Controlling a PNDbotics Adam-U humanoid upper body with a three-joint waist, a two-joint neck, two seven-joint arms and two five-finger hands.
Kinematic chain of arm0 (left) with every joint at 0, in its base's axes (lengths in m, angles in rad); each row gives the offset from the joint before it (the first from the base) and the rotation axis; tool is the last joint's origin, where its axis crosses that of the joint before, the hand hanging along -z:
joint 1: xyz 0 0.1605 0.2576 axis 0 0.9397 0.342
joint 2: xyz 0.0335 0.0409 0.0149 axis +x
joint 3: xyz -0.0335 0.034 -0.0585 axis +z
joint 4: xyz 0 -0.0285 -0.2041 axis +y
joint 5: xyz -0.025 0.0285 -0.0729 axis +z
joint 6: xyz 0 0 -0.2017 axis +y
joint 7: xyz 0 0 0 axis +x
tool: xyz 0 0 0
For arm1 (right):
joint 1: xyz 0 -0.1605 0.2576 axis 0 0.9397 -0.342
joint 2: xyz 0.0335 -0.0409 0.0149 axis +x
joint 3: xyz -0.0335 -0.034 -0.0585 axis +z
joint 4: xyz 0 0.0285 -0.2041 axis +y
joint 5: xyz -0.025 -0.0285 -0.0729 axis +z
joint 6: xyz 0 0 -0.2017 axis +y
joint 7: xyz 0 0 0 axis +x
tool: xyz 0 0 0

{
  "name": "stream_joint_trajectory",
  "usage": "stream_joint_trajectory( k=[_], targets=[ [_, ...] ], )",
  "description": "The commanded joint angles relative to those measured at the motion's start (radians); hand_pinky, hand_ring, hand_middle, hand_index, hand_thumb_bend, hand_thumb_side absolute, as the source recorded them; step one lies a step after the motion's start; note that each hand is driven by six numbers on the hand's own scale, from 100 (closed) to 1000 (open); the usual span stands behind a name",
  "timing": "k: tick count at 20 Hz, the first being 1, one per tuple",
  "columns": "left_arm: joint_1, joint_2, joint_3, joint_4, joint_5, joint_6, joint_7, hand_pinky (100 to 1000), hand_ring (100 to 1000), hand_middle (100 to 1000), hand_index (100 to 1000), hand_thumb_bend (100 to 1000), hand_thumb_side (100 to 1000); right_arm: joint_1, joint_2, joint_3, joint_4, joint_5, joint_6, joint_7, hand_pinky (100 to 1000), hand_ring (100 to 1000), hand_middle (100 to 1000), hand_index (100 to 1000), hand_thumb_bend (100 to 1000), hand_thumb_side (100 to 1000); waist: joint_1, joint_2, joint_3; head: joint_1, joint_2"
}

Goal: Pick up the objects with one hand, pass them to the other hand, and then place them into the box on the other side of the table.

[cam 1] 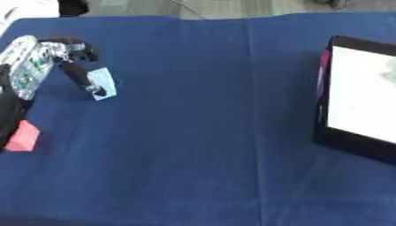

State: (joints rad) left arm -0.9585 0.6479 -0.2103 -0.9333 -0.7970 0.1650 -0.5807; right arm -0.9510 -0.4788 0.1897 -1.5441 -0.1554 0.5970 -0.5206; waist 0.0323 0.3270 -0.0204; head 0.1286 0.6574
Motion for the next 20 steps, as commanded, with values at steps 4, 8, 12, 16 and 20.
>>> stream_joint_trajectory(
  k=[4, 8, 12, 16, 20],
  targets=[
    [-0.027, 0.014, 0.005, 0.013, -0.028, -0.006, -0.021, 888, 909, 823, 825, 616, 216, -0.027, -0.013, -0.003, -0.003, -0.006, 0.055, -0.07, 675, 840, 782, 852, 100, 664, -0.002, -0.019, -0.003, 0.009, -0.008],
    [-0.034, 0.025, 0.01, 0.002, -0.038, -0.005, -0.051, 889, 910, 824, 838, 624, 206, -0.022, -0.016, -0.003, 0.004, -0.005, 0.057, -0.074, 675, 839, 780, 852, 100, 666, 0.001, -0.022, 0.0, 0.01, -0.003],
    [-0.034, 0.028, 0.013, -0.002, -0.039, 0.002, -0.059, 888, 908, 812, 805, 576, 206, -0.021, -0.014, -0.003, 0.006, -0.004, 0.054, -0.076, 676, 839, 781, 852, 100, 665, 0.002, -0.024, 0.001, 0.012, -0.004],
    [-0.031, 0.026, 0.009, 0.003, -0.048, 0.004, -0.072, 882, 904, 804, 763, 540, 164, -0.021, -0.015, -0.005, 0.008, -0.002, 0.055, -0.079, 676, 840, 781, 853, 100, 666, 0.001, -0.022, -0.002, 0.016, -0.005],
    [-0.032, 0.026, 0.009, 0.005, -0.062, 0.009, -0.083, 869, 886, 768, 668, 412, 102, -0.021, -0.016, -0.006, 0.011, -0.005, 0.057, -0.084, 676, 840, 781, 852, 100, 667, 0.0, -0.022, -0.002, 0.016, -0.002]
  ],
)
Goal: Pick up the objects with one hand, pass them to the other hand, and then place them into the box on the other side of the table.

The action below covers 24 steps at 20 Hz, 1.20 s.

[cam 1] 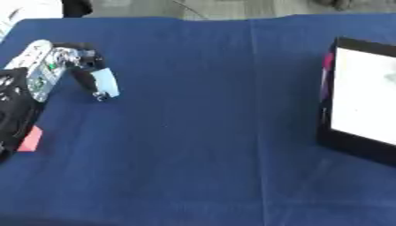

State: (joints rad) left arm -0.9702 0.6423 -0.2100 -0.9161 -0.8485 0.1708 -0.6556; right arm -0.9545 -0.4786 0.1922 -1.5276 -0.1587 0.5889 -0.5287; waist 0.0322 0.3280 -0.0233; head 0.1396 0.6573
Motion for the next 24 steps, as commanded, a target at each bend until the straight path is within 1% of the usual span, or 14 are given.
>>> stream_joint_trajectory(
  k=[1, 3, 5, 9, 11, 13, 16, 17, 21, 24],
  targets=[
    [-0.022, 0.032, 0.01, -0.013, -0.01, 0.004, -0.011, 861, 867, 747, 635, 361, 104, -0.017, -0.016, -0.008, -0.005, -0.002, 0.065, -0.076, 675, 840, 781, 852, 100, 667, -0.001, -0.024, 0.002, 0.003, -0.001],
    [-0.023, 0.034, 0.011, -0.024, 0.004, 0.007, -0.015, 842, 838, 711, 581, 260, 100, -0.018, -0.015, -0.007, -0.004, -0.002, 0.065, -0.076, 676, 840, 781, 853, 100, 665, -0.001, -0.026, 0.004, 0.001, 0.001],
    [-0.02, 0.042, 0.009, -0.053, 0.029, 0.013, -0.014, 823, 819, 693, 570, 214, 106, -0.015, -0.019, -0.006, -0.005, -0.002, 0.065, -0.074, 678, 841, 782, 854, 100, 663, -0.001, -0.029, 0.007, -0.003, 0.003],
    [-0.01, 0.072, 0.004, -0.146, 0.119, 0.031, -0.015, 800, 784, 657, 555, 106, 120, -0.01, -0.026, -0.003, -0.014, -0.001, 0.068, -0.066, 679, 841, 782, 855, 100, 658, -0.001, -0.036, 0.015, -0.011, 0.005],
    [-0.001, 0.09, 0.003, -0.204, 0.164, 0.049, -0.002, 793, 775, 648, 551, 100, 120, -0.011, -0.026, 0.001, -0.02, 0.003, 0.071, -0.059, 679, 841, 782, 855, 100, 657, -0.001, -0.04, 0.019, -0.019, 0.007],
    [0.015, 0.107, 0.003, -0.274, 0.224, 0.065, 0.023, 789, 767, 641, 555, 100, 152, -0.015, -0.026, 0.008, -0.027, 0.008, 0.078, -0.048, 679, 844, 785, 857, 100, 655, -0.001, -0.044, 0.023, -0.029, 0.008],
    [0.059, 0.138, -0.001, -0.394, 0.328, 0.104, 0.085, 786, 757, 632, 554, 100, 165, -0.028, -0.027, 0.029, -0.047, 0.037, 0.106, -0.013, 684, 849, 793, 862, 100, 614, -0.001, -0.048, 0.028, -0.048, 0.01],
    [0.071, 0.144, -0.004, -0.425, 0.353, 0.118, 0.104, 783, 752, 628, 556, 100, 179, -0.032, -0.026, 0.037, -0.055, 0.048, 0.118, 0.002, 690, 852, 798, 865, 100, 576, -0.002, -0.049, 0.029, -0.055, 0.01],
    [0.132, 0.155, -0.014, -0.561, 0.462, 0.166, 0.205, 772, 734, 619, 557, 100, 216, -0.066, -0.014, 0.089, -0.095, 0.107, 0.2, 0.11, 698, 850, 800, 866, 100, 537, -0.007, -0.051, 0.033, -0.086, 0.002],
    [0.161, 0.151, -0.022, -0.635, 0.519, 0.19, 0.261, 768, 728, 615, 557, 100, 232, -0.095, -0.002, 0.126, -0.125, 0.155, 0.257, 0.198, 708, 851, 802, 865, 100, 511, -0.012, -0.052, 0.033, -0.11, -0.004]
  ],
)
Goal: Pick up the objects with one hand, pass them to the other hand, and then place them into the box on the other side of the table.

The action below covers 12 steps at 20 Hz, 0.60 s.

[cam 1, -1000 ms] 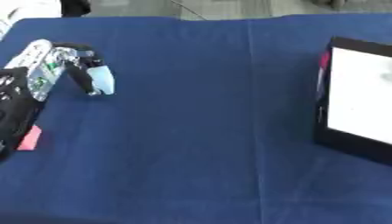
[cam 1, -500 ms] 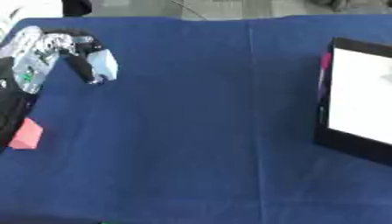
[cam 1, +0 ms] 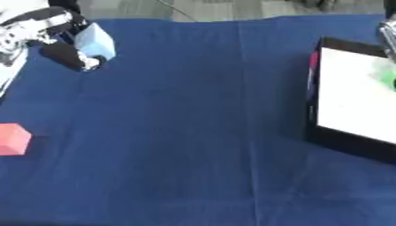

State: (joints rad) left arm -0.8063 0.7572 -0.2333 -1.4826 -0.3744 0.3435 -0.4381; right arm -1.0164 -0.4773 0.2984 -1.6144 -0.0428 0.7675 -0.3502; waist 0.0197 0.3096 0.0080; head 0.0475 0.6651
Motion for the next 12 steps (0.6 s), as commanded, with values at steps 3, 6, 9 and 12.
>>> stream_joint_trajectory(
  k=[3, 6, 9, 12],
  targets=[
    [0.017, 0.026, -0.009, -0.126, 0.082, 0.032, 0.088, 763, 720, 610, 557, 100, 248, -0.069, 0.024, 0.062, -0.058, 0.104, 0.124, 0.116, 721, 852, 805, 864, 100, 462, -0.004, -0.035, 0.002, -0.035, -0.016],
    [0.036, 0.01, -0.021, -0.183, 0.107, 0.036, 0.129, 758, 712, 604, 557, 100, 258, -0.108, 0.071, 0.108, -0.047, 0.179, 0.138, 0.217, 729, 854, 809, 866, 100, 440, -0.006, -0.037, 0.004, -0.048, -0.016],
    [0.054, -0.011, -0.029, -0.232, 0.111, 0.037, 0.18, 754, 698, 596, 556, 100, 268, -0.147, 0.125, 0.147, -0.019, 0.254, 0.139, 0.315, 735, 854, 810, 868, 100, 431, -0.007, -0.039, 0.007, -0.059, -0.015],
    [0.072, -0.032, -0.038, -0.273, 0.101, 0.031, 0.231, 751, 687, 589, 552, 100, 270, -0.172, 0.175, 0.169, -0.001, 0.321, 0.14, 0.389, 735, 853, 809, 867, 100, 430, -0.008, -0.04, 0.009, -0.066, -0.015]
  ],
)
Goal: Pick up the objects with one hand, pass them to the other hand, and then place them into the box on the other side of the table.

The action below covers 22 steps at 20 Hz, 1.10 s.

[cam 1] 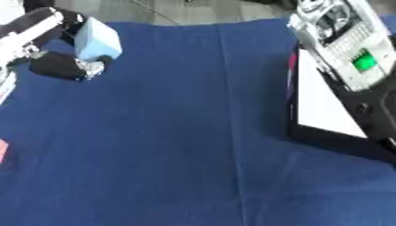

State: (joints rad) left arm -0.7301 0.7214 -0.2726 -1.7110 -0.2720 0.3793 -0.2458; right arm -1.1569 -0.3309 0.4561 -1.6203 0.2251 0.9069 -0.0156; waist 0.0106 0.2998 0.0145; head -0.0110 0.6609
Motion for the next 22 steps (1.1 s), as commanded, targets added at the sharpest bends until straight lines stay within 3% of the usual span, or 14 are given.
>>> stream_joint_trajectory(
  k=[1, 2, 9, 13, 15, 18, 22],
  targets=[
    [0.001, -0.004, -0.003, -0.057, -0.011, -0.011, 0.056, 748, 683, 587, 550, 100, 272, -0.037, 0.047, 0.018, 0.007, 0.071, 0.0, 0.075, 735, 853, 808, 867, 100, 384, 0.001, -0.03, 0.003, -0.009, -0.011],
    [0.005, -0.013, -0.006, -0.067, -0.016, -0.016, 0.073, 745, 677, 585, 549, 100, 277, -0.041, 0.064, 0.023, 0.01, 0.089, 0.0, 0.094, 735, 853, 810, 867, 100, 428, 0.0, -0.031, 0.004, -0.01, -0.01],
    [0.024, -0.079, -0.04, -0.127, -0.106, -0.08, 0.172, 725, 643, 567, 546, 100, 280, -0.067, 0.177, 0.066, 0.036, 0.206, 0.0, 0.2, 733, 848, 811, 872, 100, 401, -0.003, -0.034, 0.005, -0.018, -0.01],
    [0.042, -0.097, -0.056, -0.173, -0.191, -0.11, 0.249, 709, 623, 558, 550, 100, 221, -0.073, 0.218, 0.076, 0.073, 0.248, 0.0, 0.252, 715, 841, 809, 882, 100, 454, -0.002, -0.034, 0.005, -0.022, -0.008],
    [0.053, -0.108, -0.064, -0.192, -0.266, -0.124, 0.289, 704, 623, 558, 551, 100, 177, -0.073, 0.229, 0.076, 0.082, 0.253, 0.0, 0.265, 706, 838, 805, 884, 100, 458, -0.001, -0.033, 0.004, -0.019, -0.009],
    [0.067, -0.122, -0.074, -0.208, -0.379, -0.141, 0.333, 697, 622, 560, 552, 100, 129, -0.07, 0.231, 0.073, 0.078, 0.235, 0.0, 0.272, 693, 836, 802, 887, 100, 535, 0.0, -0.031, 0.004, -0.009, -0.015],
    [0.084, -0.13, -0.079, -0.211, -0.535, -0.154, 0.378, 683, 617, 558, 552, 100, 100, -0.064, 0.203, 0.053, 0.024, 0.187, 0.0, 0.237, 686, 837, 802, 886, 100, 527, 0.003, -0.028, 0.001, 0.014, -0.025]
  ],
)
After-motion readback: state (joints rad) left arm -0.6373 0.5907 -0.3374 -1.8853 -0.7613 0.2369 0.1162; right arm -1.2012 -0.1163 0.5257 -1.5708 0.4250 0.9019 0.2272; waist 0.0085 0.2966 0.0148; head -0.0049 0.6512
